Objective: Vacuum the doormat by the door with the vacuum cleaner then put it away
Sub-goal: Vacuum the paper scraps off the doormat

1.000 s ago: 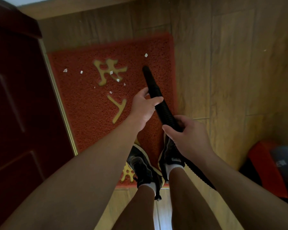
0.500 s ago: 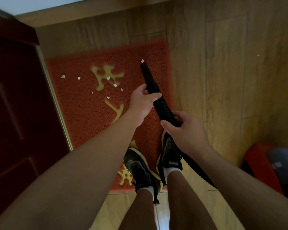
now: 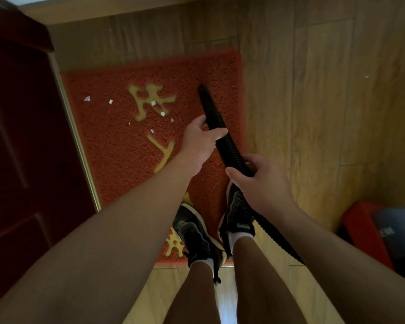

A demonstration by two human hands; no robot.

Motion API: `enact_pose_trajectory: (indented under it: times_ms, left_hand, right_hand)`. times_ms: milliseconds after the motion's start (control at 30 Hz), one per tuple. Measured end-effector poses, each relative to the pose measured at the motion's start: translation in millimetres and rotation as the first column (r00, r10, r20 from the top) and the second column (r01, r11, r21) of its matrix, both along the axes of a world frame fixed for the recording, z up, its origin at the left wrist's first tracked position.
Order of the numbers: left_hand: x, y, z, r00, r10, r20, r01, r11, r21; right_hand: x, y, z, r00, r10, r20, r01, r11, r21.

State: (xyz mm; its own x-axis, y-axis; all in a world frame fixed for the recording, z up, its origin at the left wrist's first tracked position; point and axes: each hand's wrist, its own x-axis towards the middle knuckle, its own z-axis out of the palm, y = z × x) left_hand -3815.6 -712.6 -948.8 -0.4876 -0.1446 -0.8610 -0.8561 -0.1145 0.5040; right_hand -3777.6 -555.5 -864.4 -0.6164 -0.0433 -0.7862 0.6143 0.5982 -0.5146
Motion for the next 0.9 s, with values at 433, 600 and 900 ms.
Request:
enact_pose_trajectory:
  times_ms: [433, 600, 900]
  left_hand:
    - [44.5, -18.8, 4.4, 0.995, 0.093, 0.023, -0.092, 0.995, -0.048]
    - [59.2, -24.3, 7.0, 0.992, 0.119, 0.049, -0.116, 0.992, -0.057]
    - [79.8, -34.0, 7.7, 0.984, 0.172, 0.042, -0.169, 0.983, -0.073]
  right_hand:
    - [25.6, -13.6, 3.3, 0.995, 0.097, -0.007, -0.097, 0.995, -0.014]
    - [38.7, -21.1, 3.6, 0.995, 0.103, 0.002, -0.103, 0.995, -0.019]
    - [48.2, -28.3, 1.8, 0.986, 0.164, 0.012, -0.164, 0.986, -0.015]
